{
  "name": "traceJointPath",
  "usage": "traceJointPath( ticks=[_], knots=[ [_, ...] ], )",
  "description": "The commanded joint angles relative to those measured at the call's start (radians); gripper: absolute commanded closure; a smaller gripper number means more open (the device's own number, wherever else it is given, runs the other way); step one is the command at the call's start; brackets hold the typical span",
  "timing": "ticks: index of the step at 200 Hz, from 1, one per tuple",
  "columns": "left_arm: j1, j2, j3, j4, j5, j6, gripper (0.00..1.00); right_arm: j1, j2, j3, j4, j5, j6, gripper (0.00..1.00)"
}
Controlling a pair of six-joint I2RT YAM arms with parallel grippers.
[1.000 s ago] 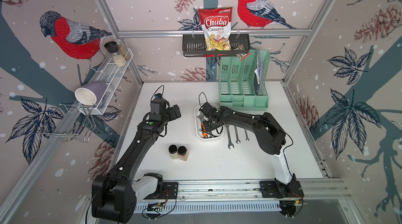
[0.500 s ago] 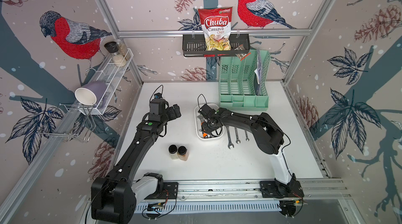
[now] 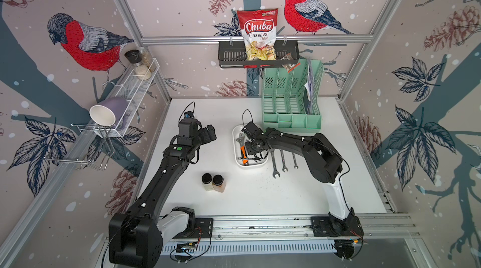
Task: Take out the wrench from the storage box
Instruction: Pick up the wrench from the storage box.
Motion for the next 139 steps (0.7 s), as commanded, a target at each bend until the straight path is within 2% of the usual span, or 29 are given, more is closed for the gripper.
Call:
traceJointPath(
  ticks=[1, 39, 78, 139],
  knots=[
    [0.004, -0.005, -0.002, 0.021, -0.013, -0.003, 0.05, -0.004, 0.019, 0.009, -0.087, 0.023, 0.018, 0.77],
    [0.004, -0.013, -0.003, 0.024, -0.018, -0.003, 0.05, 0.0, 0.041, 0.043, -0.127, 0.048, 0.015, 0.7],
    [0.007, -0.019, -0.002, 0.025, -0.015, -0.003, 0.05, 0.0, 0.054, 0.047, -0.127, 0.042, 0.025, 0.69],
    [0.012, -0.034, -0.005, 0.026, -0.01, -0.002, 0.05, 0.0, 0.077, 0.039, -0.135, 0.047, 0.047, 0.81]
  ],
)
